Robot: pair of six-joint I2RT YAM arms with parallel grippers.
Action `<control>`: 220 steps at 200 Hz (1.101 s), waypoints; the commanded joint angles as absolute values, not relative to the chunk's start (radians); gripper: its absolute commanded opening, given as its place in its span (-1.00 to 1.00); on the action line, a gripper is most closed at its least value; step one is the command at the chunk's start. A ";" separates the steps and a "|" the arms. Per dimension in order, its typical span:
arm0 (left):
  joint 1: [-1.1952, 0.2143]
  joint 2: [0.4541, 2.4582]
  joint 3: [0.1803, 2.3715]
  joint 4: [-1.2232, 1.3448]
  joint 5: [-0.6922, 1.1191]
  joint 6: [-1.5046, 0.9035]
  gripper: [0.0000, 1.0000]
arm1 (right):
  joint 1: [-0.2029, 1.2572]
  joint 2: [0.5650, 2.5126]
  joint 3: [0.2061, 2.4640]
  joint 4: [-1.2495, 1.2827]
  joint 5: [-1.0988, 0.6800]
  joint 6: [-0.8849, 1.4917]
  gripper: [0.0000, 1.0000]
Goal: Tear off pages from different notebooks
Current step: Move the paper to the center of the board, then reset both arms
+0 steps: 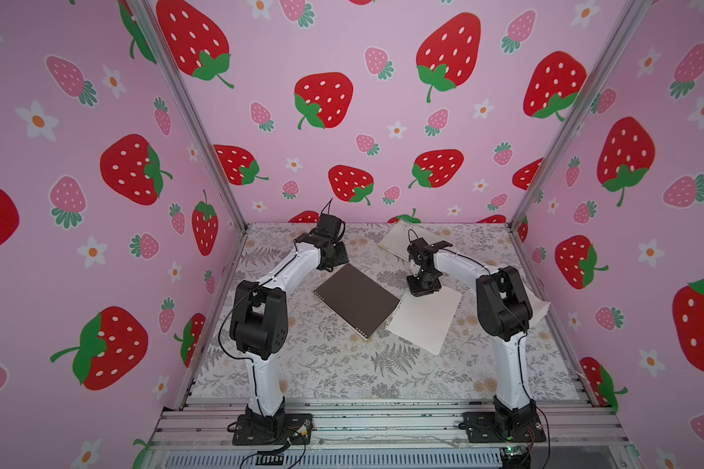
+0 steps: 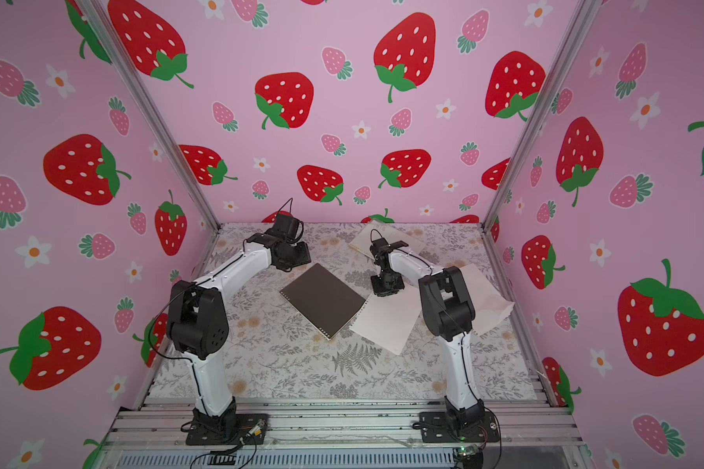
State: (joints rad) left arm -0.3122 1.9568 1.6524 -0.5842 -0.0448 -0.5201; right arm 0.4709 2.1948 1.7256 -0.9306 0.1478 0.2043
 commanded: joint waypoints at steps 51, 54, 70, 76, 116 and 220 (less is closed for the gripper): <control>-0.317 1.976 1.756 -0.613 -0.072 -0.505 0.19 | 0.481 2.067 1.681 -0.811 0.179 0.166 -0.62; -0.317 1.978 1.756 -0.613 -0.074 -0.504 0.20 | 0.480 2.053 1.671 -0.800 0.189 0.165 -0.62; -0.316 1.986 1.765 -0.614 -0.083 -0.499 0.20 | 0.480 1.964 1.612 -0.720 0.248 0.157 -0.61; -0.315 1.988 1.767 -0.615 -0.089 -0.496 0.20 | 0.481 1.926 1.583 -0.681 0.270 0.155 -0.60; -0.315 1.923 1.682 -0.537 -0.264 -0.408 0.21 | 0.448 1.750 1.355 -0.397 0.497 0.125 -0.04; -0.073 1.614 1.033 0.075 -0.706 -0.068 0.99 | 0.182 1.693 0.855 0.428 0.621 -0.165 0.99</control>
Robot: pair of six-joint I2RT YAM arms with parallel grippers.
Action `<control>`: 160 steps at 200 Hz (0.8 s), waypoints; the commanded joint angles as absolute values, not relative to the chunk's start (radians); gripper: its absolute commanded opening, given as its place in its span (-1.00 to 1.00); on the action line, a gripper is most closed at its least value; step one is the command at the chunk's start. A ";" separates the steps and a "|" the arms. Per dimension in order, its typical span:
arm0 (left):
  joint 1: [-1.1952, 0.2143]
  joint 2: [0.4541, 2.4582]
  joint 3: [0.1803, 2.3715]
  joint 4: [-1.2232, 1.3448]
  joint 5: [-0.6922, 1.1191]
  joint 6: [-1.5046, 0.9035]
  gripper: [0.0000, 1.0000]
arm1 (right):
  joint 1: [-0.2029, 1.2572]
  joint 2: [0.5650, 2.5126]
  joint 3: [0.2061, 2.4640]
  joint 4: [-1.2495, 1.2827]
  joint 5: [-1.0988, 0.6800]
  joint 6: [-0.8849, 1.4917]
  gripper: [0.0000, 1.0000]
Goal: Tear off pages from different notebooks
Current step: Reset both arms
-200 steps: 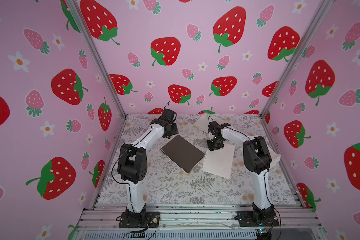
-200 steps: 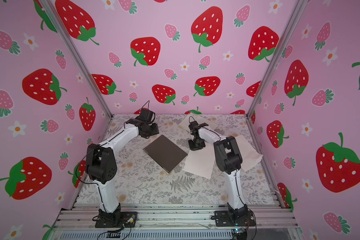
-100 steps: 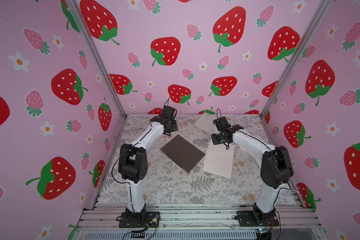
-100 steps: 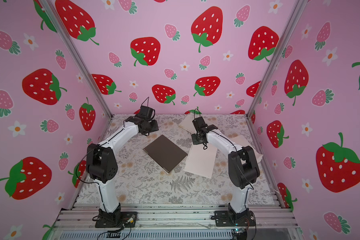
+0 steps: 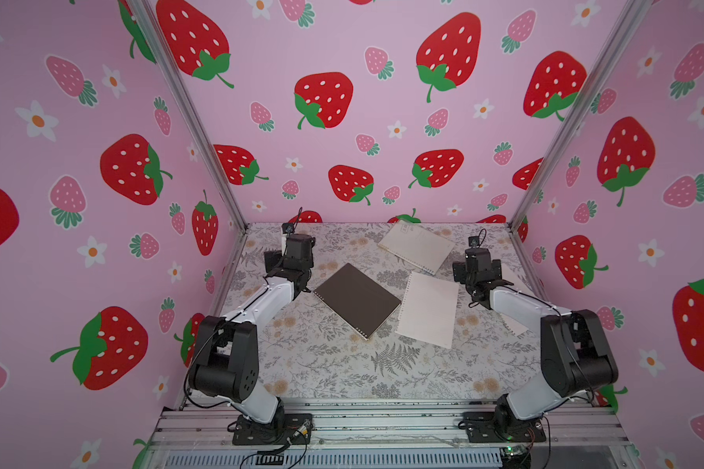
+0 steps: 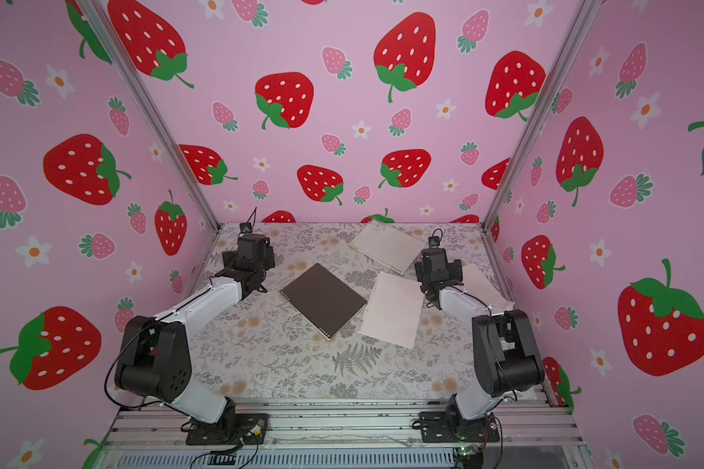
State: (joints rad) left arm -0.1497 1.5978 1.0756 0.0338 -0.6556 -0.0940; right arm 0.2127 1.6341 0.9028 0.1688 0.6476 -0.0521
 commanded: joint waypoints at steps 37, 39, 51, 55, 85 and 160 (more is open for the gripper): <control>0.018 1.601 0.878 0.253 -0.548 -0.068 0.99 | 0.133 1.740 0.874 0.515 0.525 -0.196 0.99; 0.020 1.598 0.869 0.271 -0.539 -0.068 0.99 | 0.132 1.744 0.876 0.511 0.529 -0.194 0.99; 0.047 1.586 0.829 0.343 -0.433 -0.077 0.99 | 0.126 1.745 0.889 0.487 0.537 -0.174 0.99; 0.050 1.585 0.823 0.353 -0.407 -0.077 0.99 | 0.124 1.740 0.892 0.465 0.534 -0.159 0.99; 0.052 1.547 0.789 0.363 -0.334 -0.038 1.00 | 0.077 1.640 0.840 0.357 0.461 -0.092 0.99; 0.061 1.437 0.574 0.371 -0.278 -0.091 0.96 | 0.003 1.500 0.702 0.284 0.273 0.027 0.99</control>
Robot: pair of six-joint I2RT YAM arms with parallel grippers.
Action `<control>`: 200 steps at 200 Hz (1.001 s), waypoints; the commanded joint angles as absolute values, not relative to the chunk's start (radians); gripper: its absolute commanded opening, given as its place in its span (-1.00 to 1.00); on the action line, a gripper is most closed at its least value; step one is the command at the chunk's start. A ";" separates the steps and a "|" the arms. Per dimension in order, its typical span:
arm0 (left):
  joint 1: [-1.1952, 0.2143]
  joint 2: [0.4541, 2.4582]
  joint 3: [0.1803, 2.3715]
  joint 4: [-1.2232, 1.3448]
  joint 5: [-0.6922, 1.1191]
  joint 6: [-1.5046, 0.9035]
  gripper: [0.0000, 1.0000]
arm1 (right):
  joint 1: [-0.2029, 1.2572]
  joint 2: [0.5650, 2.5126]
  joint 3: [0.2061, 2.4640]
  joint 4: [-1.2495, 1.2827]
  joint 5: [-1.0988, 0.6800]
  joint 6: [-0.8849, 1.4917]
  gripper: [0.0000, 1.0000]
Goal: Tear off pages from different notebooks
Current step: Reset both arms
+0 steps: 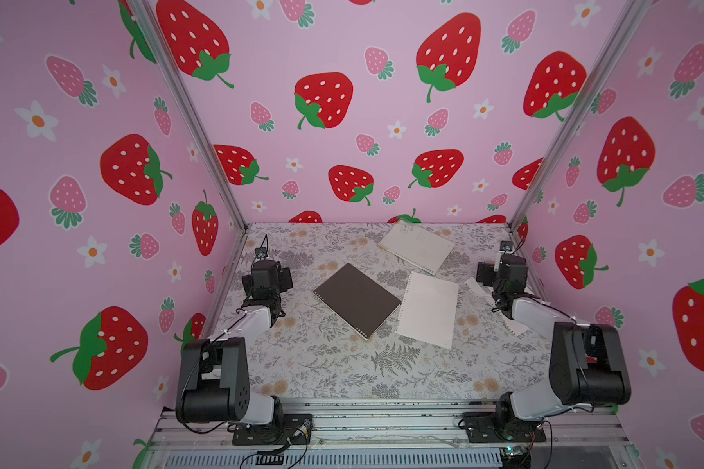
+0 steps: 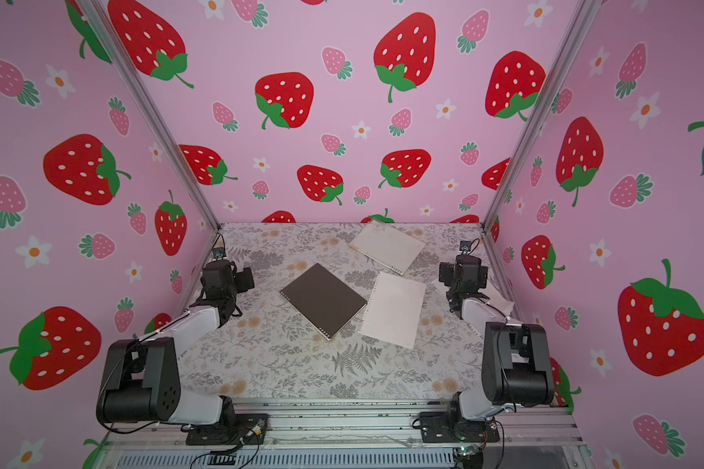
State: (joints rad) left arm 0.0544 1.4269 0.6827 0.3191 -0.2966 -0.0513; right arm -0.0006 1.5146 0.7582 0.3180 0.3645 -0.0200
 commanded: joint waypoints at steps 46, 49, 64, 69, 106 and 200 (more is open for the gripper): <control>0.066 1.453 0.564 0.451 -0.257 -0.047 0.99 | 0.009 1.497 0.575 0.476 0.227 -0.017 0.99; 0.066 1.450 0.560 0.460 -0.246 -0.040 0.99 | 0.010 1.493 0.567 0.484 0.222 -0.021 0.99; 0.066 1.448 0.557 0.464 -0.201 -0.021 0.99 | 0.014 1.454 0.517 0.529 0.168 -0.046 0.99; 0.066 1.447 0.557 0.461 -0.192 -0.017 0.99 | 0.016 1.439 0.502 0.547 0.146 -0.055 0.99; 0.065 1.434 0.542 0.470 -0.137 -0.005 0.99 | 0.020 1.379 0.416 0.640 0.101 -0.080 0.99; 0.060 1.457 0.572 0.440 -0.193 -0.021 0.99 | 0.009 1.349 0.383 0.676 0.114 -0.036 0.99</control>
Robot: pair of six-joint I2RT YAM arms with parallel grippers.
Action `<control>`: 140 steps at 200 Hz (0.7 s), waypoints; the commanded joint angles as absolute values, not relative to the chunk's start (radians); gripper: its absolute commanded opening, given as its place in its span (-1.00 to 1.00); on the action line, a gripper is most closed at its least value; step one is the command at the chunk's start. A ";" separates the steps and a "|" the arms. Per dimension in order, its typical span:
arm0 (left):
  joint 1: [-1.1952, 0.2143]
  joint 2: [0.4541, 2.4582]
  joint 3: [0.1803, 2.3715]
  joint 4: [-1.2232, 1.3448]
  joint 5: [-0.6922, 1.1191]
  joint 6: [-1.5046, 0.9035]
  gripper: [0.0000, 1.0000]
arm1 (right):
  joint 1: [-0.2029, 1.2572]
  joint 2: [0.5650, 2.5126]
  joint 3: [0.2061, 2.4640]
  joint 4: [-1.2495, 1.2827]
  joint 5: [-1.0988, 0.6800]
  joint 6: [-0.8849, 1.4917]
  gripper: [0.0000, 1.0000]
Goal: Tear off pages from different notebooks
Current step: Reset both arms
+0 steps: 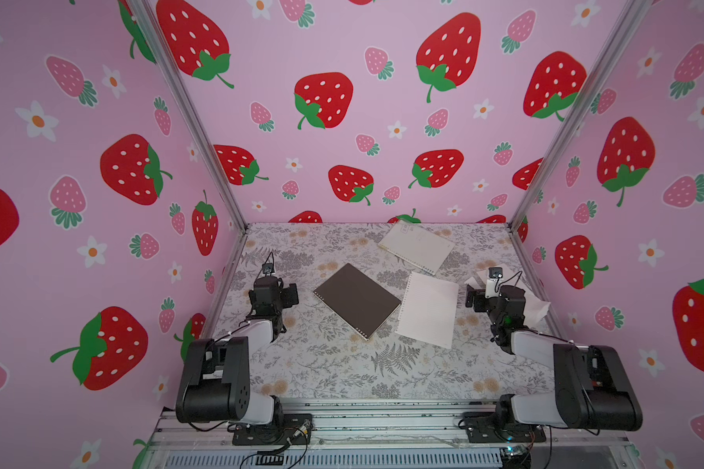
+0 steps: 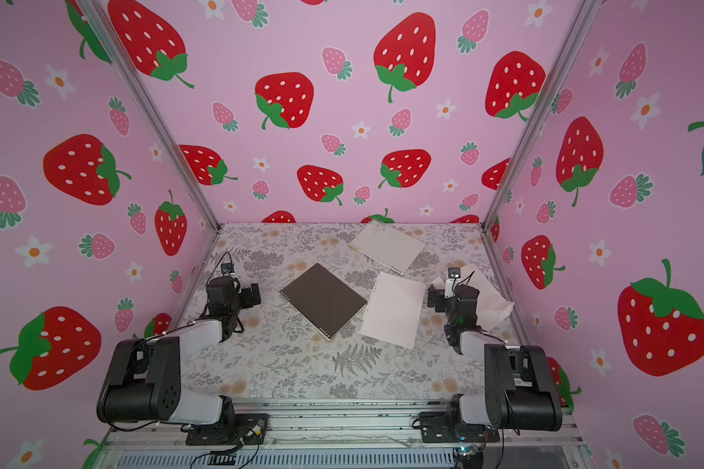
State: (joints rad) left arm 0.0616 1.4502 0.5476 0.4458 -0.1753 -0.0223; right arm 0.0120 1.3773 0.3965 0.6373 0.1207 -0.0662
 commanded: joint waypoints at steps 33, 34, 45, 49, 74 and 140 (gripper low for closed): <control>0.033 1.444 0.561 0.442 -0.174 -0.031 0.99 | 0.012 1.348 0.428 0.660 -0.056 -0.002 0.99; 0.033 1.445 0.560 0.443 -0.172 -0.032 0.99 | 0.010 1.351 0.431 0.656 -0.054 0.000 0.98; 0.032 1.446 0.560 0.451 -0.148 -0.041 0.99 | -0.001 1.405 0.430 0.698 -0.062 0.013 0.99; 0.034 1.446 0.559 0.456 -0.136 -0.042 0.99 | -0.003 1.428 0.409 0.750 -0.076 0.009 0.99; 0.039 1.443 0.551 0.469 -0.121 -0.051 0.99 | -0.002 1.588 0.323 1.067 -0.082 0.004 0.99; 0.039 1.477 0.528 0.580 -0.074 -0.081 0.99 | -0.002 1.569 0.418 0.851 -0.040 0.012 0.99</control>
